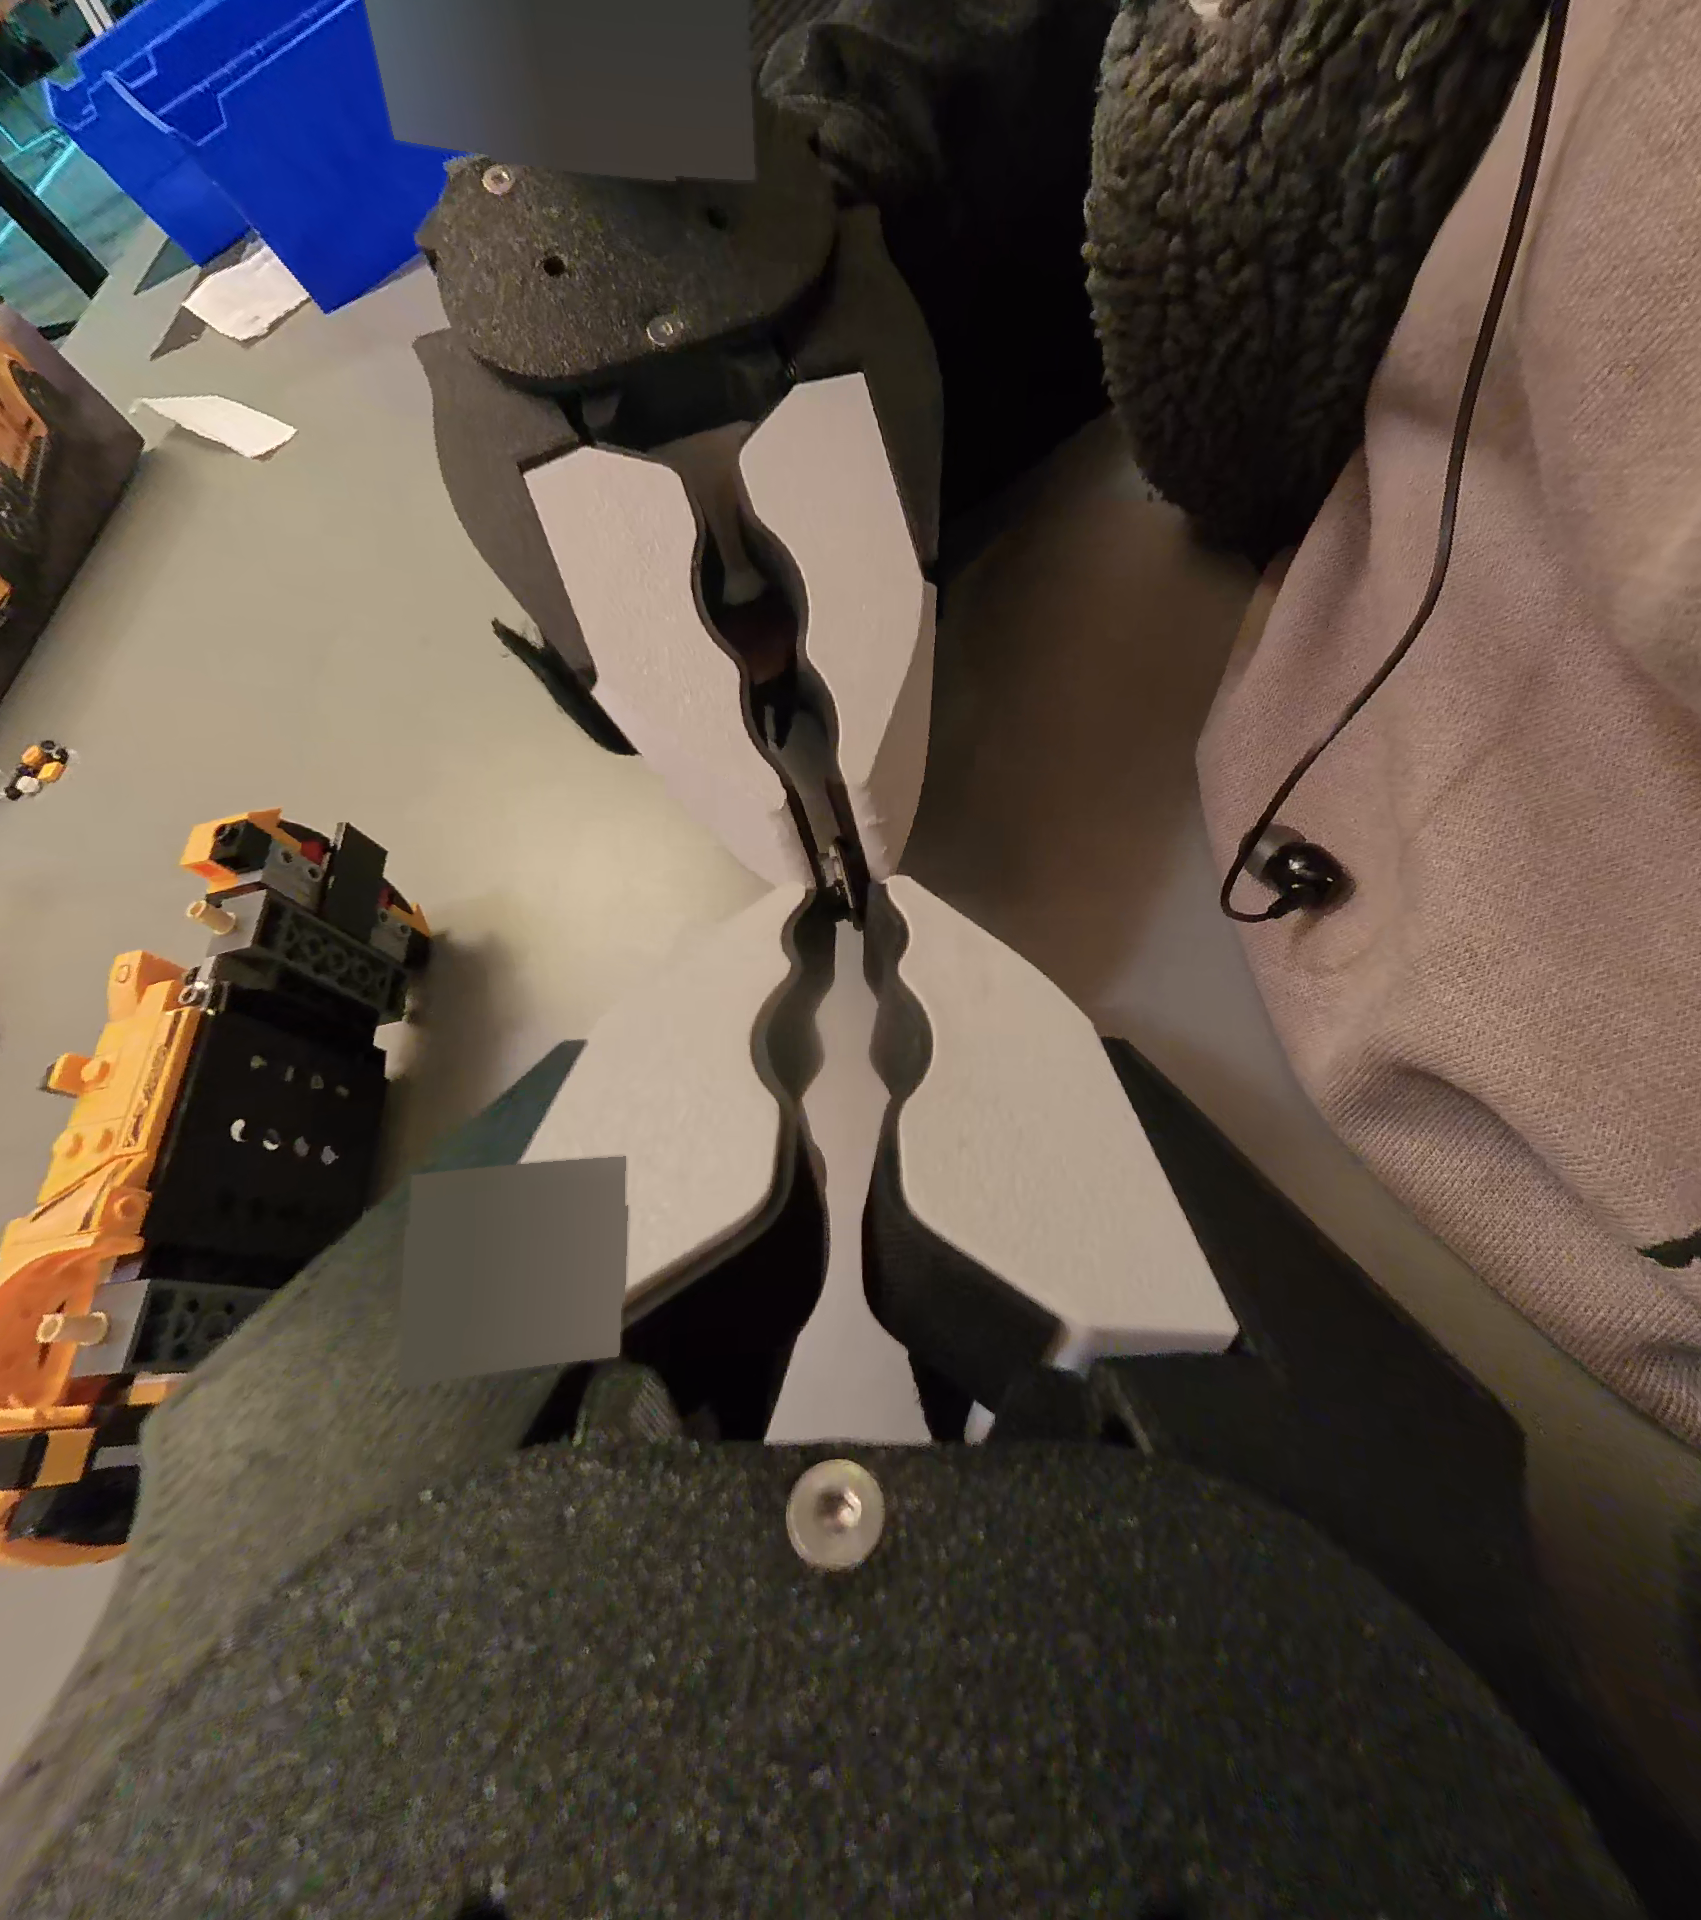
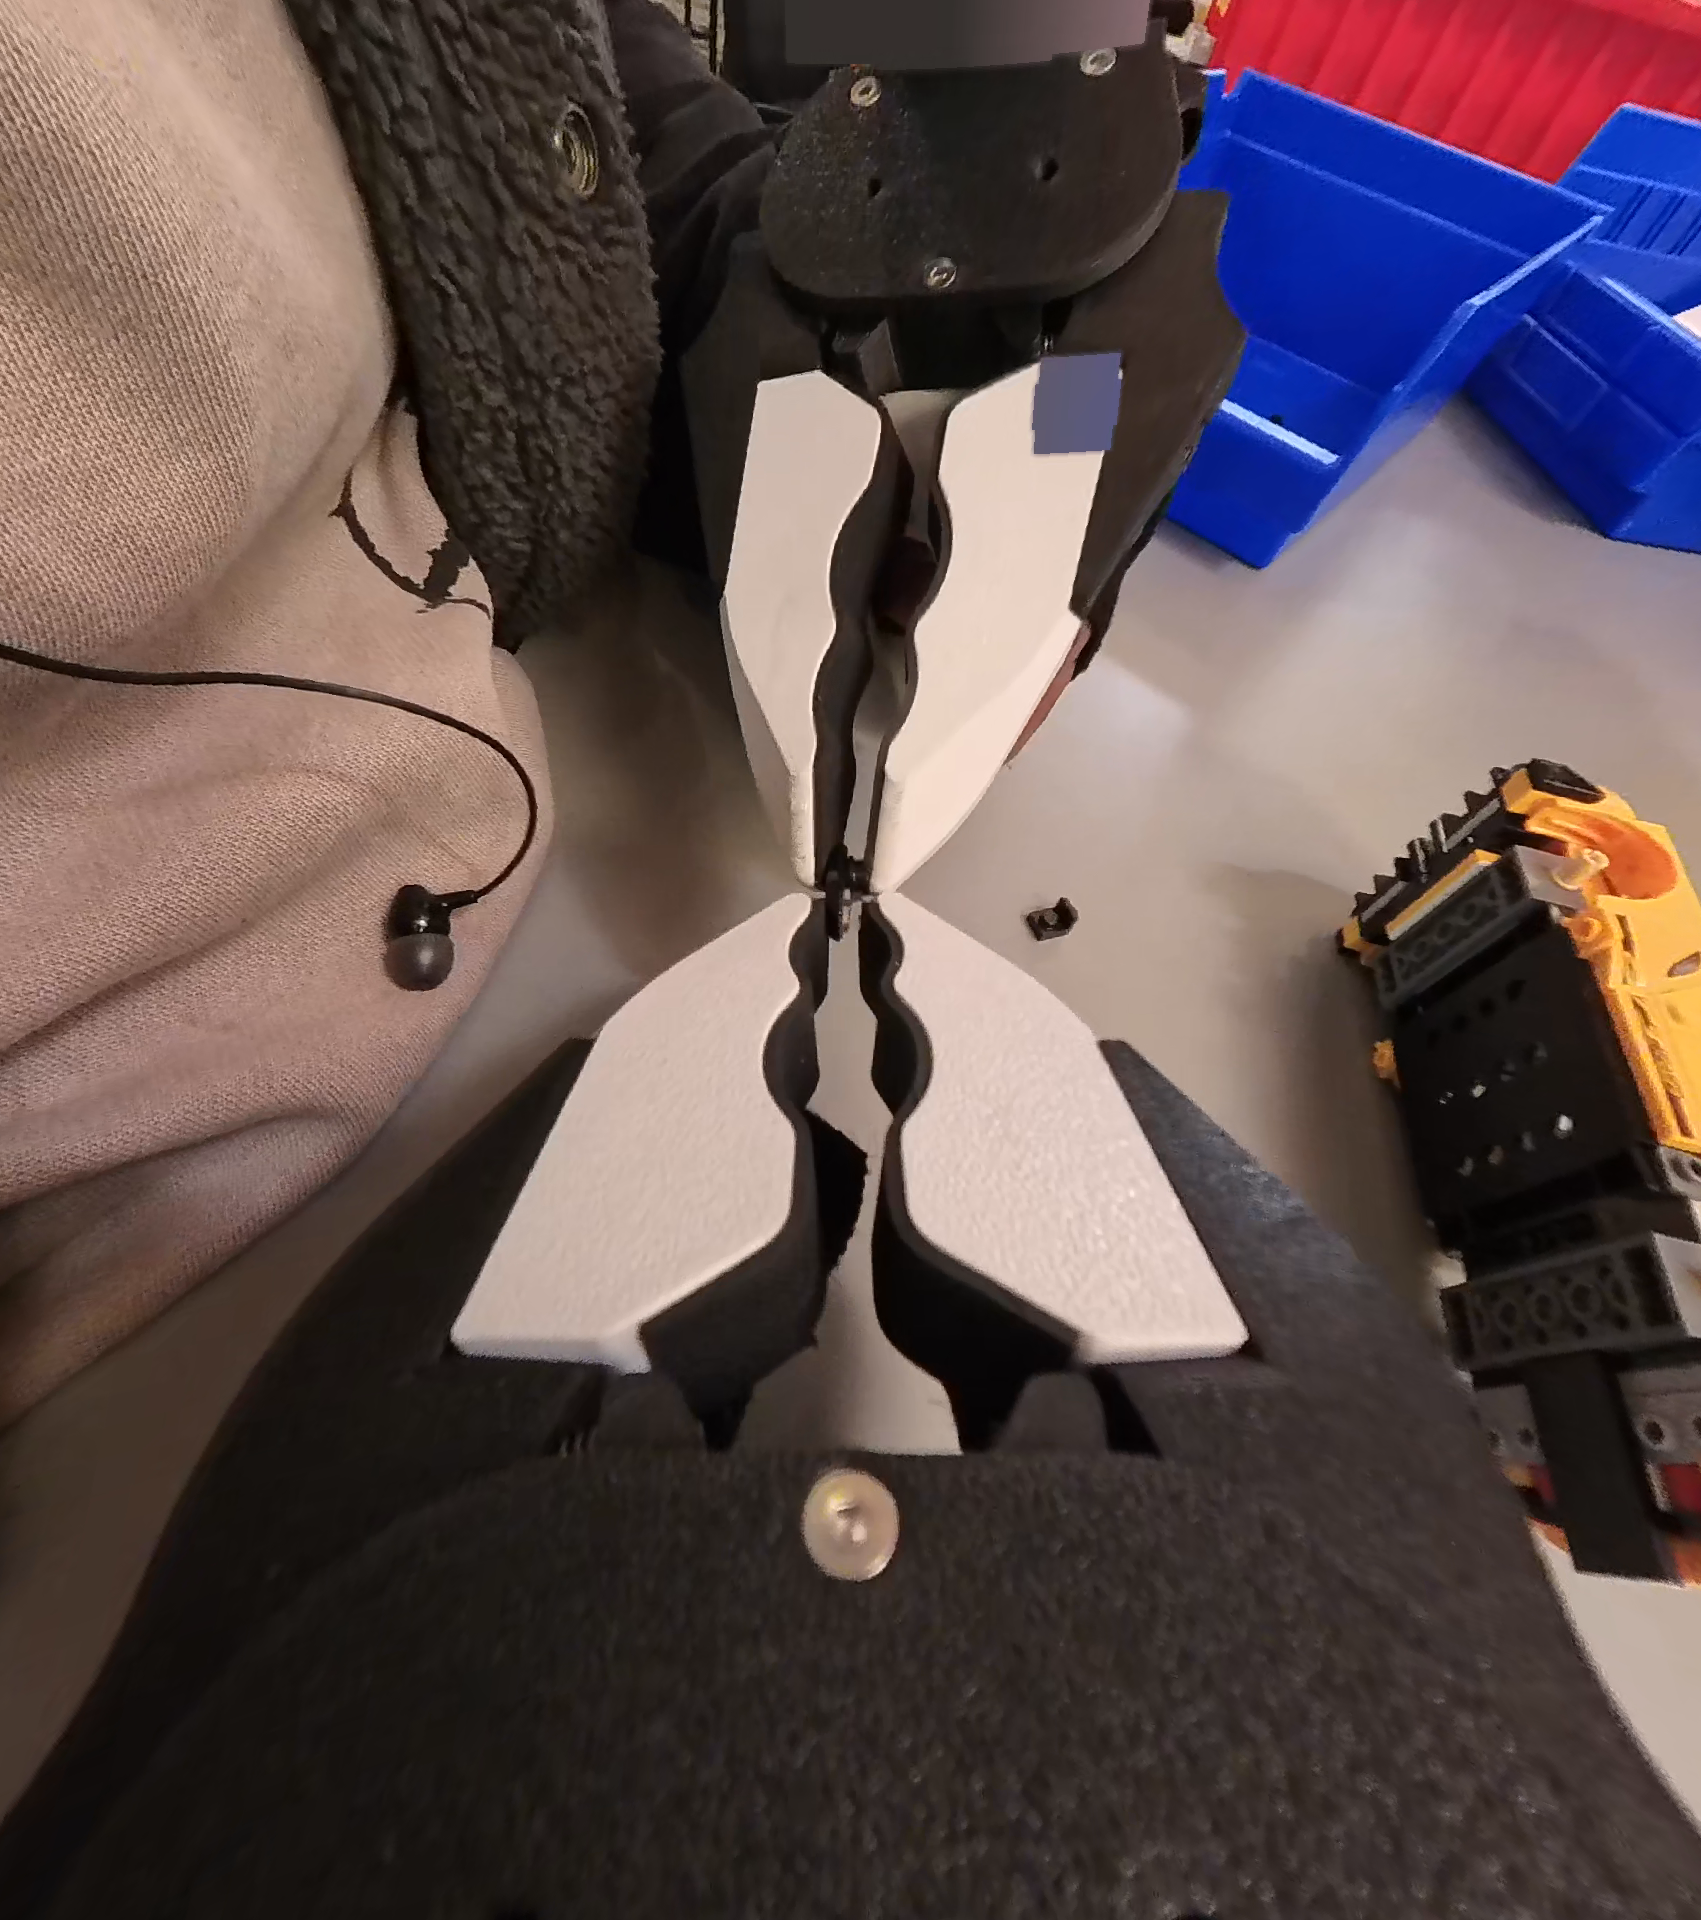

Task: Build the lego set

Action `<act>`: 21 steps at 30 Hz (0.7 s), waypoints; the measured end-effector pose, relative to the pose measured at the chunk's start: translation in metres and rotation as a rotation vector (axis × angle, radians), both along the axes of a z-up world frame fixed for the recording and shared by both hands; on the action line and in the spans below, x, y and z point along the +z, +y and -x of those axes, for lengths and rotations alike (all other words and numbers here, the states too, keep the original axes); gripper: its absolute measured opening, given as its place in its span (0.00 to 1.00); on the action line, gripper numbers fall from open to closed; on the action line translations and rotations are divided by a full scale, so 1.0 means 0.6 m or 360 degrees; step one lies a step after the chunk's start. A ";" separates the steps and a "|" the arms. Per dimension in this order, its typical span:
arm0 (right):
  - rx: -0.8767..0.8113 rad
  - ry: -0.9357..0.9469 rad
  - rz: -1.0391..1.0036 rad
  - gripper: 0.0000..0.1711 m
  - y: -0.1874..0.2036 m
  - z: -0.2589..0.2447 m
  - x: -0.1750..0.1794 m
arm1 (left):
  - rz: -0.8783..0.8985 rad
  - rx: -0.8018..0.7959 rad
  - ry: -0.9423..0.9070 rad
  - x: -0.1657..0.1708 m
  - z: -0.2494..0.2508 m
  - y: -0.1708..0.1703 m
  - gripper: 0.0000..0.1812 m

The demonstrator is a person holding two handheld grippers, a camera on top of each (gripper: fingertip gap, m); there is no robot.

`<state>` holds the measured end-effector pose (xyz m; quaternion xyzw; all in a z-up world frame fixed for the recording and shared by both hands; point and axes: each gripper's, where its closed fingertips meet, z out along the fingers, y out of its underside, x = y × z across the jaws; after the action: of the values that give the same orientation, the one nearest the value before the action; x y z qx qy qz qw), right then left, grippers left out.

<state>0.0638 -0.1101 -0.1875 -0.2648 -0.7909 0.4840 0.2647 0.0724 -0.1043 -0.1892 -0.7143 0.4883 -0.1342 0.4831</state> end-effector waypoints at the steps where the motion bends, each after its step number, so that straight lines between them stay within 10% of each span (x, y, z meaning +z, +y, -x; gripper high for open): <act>1: 0.0000 0.0001 0.0002 0.03 0.000 0.001 0.000 | -0.0001 0.0000 0.0000 0.000 0.000 0.000 0.04; 21: -0.0204 0.0411 -0.0083 0.04 0.034 0.003 0.040 | -0.0079 0.0157 -0.0326 0.035 0.020 0.037 0.04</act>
<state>0.0622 -0.0897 -0.1635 -0.2433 -0.7441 0.4753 0.4015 0.0601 -0.0819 -0.1685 -0.7079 0.4037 -0.1703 0.5540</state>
